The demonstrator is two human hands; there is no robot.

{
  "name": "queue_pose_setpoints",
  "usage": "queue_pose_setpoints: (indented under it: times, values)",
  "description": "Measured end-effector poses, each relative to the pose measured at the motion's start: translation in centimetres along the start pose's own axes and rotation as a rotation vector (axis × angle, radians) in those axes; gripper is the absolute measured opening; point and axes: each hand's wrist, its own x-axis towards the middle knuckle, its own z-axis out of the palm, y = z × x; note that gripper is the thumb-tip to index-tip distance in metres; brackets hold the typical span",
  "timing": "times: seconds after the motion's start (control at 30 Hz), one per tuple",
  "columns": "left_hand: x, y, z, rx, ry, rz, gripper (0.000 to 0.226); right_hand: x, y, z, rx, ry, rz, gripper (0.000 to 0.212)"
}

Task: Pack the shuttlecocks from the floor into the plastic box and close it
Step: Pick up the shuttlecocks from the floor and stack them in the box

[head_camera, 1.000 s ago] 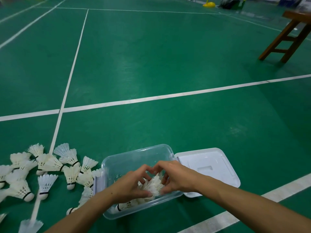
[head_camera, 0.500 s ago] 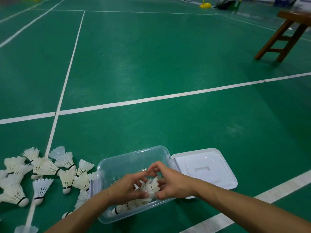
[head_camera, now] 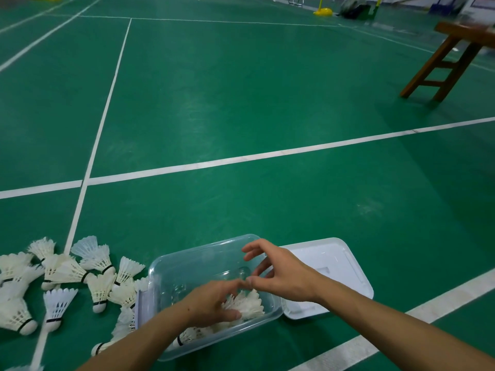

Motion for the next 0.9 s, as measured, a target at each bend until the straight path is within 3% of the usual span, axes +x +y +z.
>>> queue_pose_setpoints:
  times: [0.37,0.53,0.67,0.8,0.9]
  values:
    - [1.5,-1.7,1.5,0.015,-0.062,-0.052,0.056,0.4,-0.7,-0.3,0.217,0.097,-0.063,0.041]
    - [1.2,-1.1,1.8,0.013,-0.046,-0.047,0.069,0.5,-0.9,-0.3,0.243,0.106,-0.077,0.039]
    - [1.0,-0.8,1.5,-0.043,0.004,-0.023,0.089,0.7,-1.0,-0.2,0.231,0.1,-0.081,0.039]
    - [-0.6,0.8,-0.4,-0.111,0.106,0.016,0.075,0.9,-1.2,-0.1,0.216,0.09,-0.091,0.039]
    - [-3.7,1.8,-2.5,-0.174,0.287,0.006,0.067,1.2,-1.8,0.2,0.204,0.077,-0.106,0.04]
